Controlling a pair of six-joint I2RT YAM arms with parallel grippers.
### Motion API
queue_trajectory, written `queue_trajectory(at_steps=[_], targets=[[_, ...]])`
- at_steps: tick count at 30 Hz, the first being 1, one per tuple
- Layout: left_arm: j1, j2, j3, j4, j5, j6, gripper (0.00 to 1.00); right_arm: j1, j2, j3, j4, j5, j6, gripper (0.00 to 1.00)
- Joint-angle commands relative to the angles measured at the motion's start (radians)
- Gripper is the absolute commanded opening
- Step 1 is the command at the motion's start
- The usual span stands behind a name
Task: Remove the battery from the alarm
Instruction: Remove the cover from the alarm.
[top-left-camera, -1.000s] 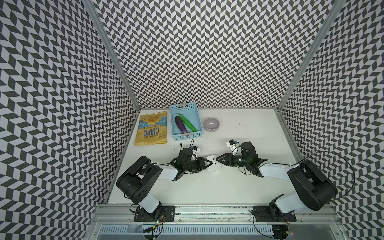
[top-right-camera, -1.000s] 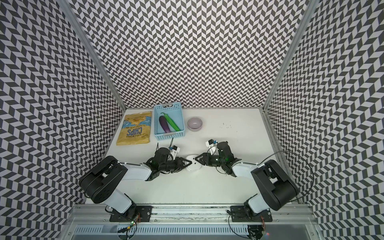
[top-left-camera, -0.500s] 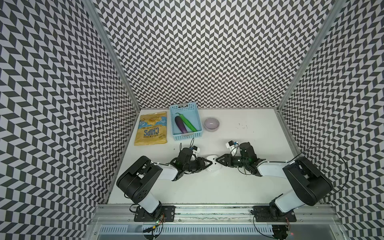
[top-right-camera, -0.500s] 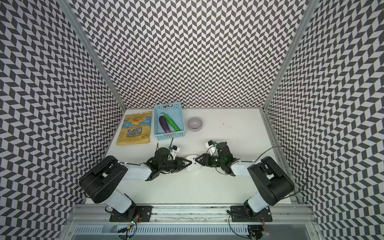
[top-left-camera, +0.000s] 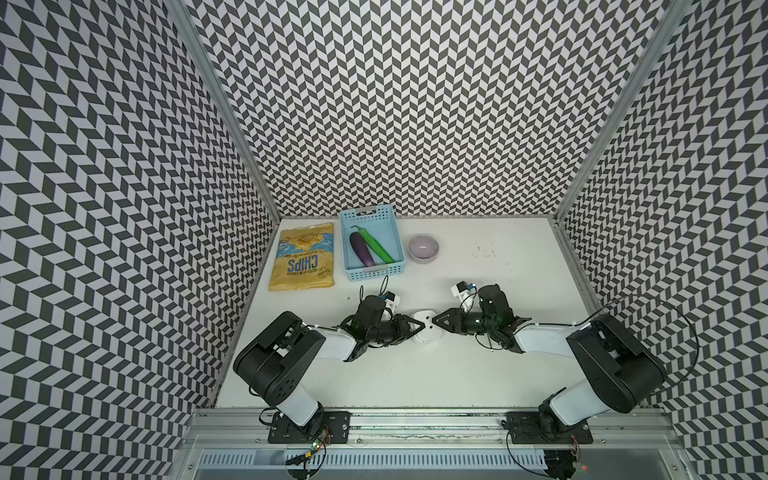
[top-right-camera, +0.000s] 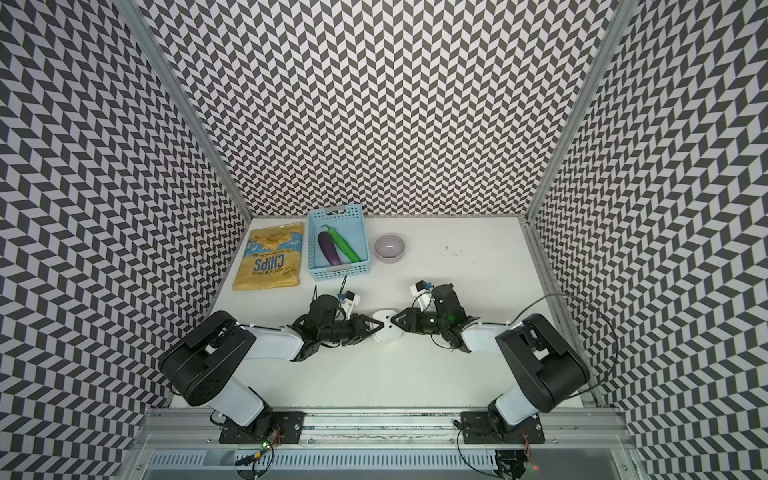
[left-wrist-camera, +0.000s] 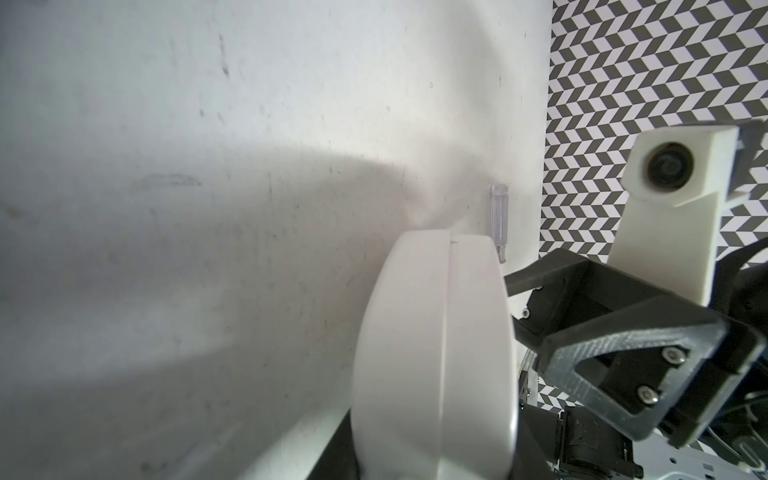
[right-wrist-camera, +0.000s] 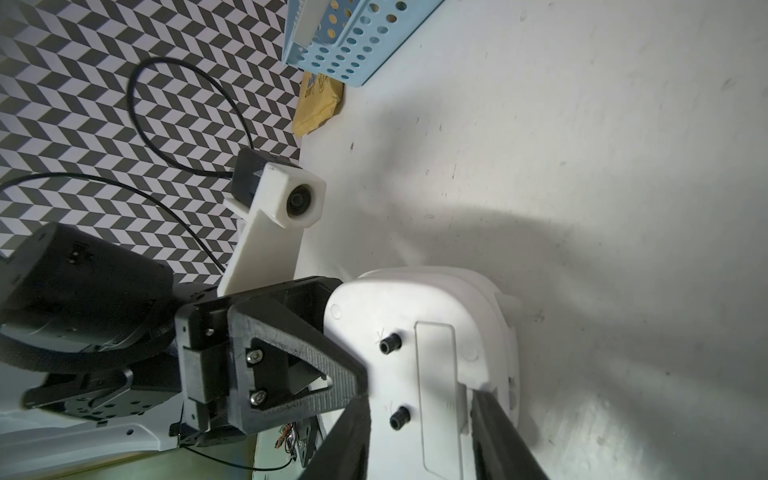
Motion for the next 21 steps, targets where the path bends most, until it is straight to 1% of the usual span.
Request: queue_trajectory(at_steps=[1, 5, 12, 14, 17, 21], targets=[[-0.009, 0.026, 0.018, -0.030, -0.014, 0.020, 0.00, 0.019, -0.011, 0.028, 0.037, -0.032, -0.009, 0.43], [-0.009, 0.027, 0.023, -0.030, -0.013, 0.021, 0.00, 0.028, 0.025, 0.019, 0.093, -0.074, 0.041, 0.44], [-0.009, 0.021, 0.024, -0.031, -0.014, 0.022, 0.00, 0.032, 0.038, -0.048, 0.376, -0.190, 0.271, 0.45], [-0.009, 0.020, 0.024, -0.036, -0.015, 0.023, 0.00, 0.031, 0.030, -0.053, 0.418, -0.203, 0.308, 0.45], [-0.008, 0.014, 0.021, -0.046, -0.021, 0.023, 0.00, 0.019, -0.002, -0.051, 0.410, -0.204, 0.310, 0.45], [-0.001, 0.008, 0.017, -0.054, -0.027, 0.024, 0.00, -0.011, -0.042, -0.044, 0.346, -0.197, 0.267, 0.45]])
